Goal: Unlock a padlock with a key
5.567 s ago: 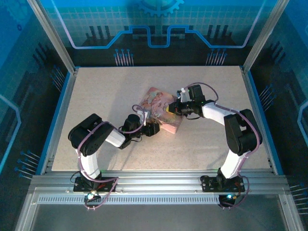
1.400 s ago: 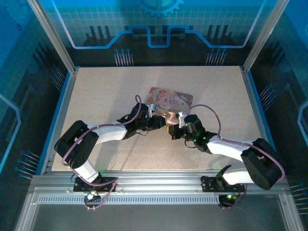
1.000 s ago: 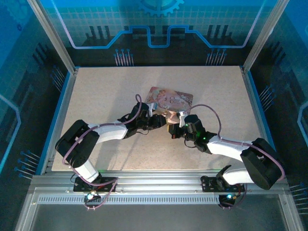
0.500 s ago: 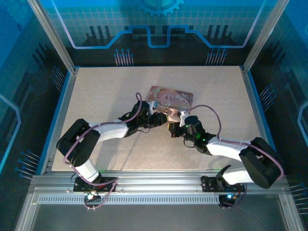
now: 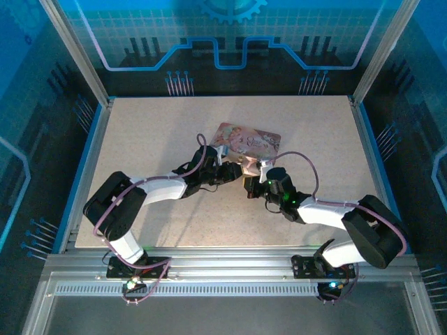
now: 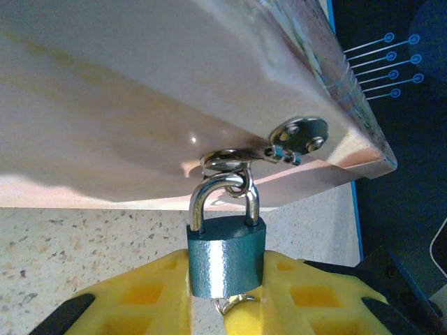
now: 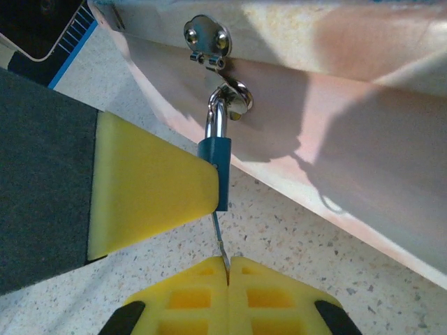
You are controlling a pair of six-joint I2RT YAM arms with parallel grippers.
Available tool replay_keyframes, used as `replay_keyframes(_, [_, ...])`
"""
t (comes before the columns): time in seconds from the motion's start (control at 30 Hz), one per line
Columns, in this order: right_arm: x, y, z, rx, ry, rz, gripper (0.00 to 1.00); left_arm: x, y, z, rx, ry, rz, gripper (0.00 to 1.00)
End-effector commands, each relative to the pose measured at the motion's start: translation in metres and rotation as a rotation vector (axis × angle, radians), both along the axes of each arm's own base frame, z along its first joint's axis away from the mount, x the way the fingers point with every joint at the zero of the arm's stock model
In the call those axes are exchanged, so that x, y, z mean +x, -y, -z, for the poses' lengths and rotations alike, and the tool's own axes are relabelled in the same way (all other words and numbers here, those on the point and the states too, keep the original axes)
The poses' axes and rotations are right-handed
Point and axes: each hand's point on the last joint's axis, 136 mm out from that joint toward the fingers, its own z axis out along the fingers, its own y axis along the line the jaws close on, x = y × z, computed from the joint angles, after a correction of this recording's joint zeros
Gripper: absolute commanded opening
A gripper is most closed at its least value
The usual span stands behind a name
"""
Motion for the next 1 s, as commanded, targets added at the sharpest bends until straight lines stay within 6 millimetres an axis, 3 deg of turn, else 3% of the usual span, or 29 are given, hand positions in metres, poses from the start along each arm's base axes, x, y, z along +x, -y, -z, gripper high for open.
replay_keyframes(0.0, [0.025,-0.004,-0.037,0.005,0.154,0.043,0.01,-0.01,0.021,-0.015,-0.061,-0.021,0.076,0.27])
replay_keyframes(0.97, [0.044,-0.002,-0.049,0.079,0.19,0.071,0.01,-0.019,0.034,-0.005,-0.038,-0.068,0.076,0.27])
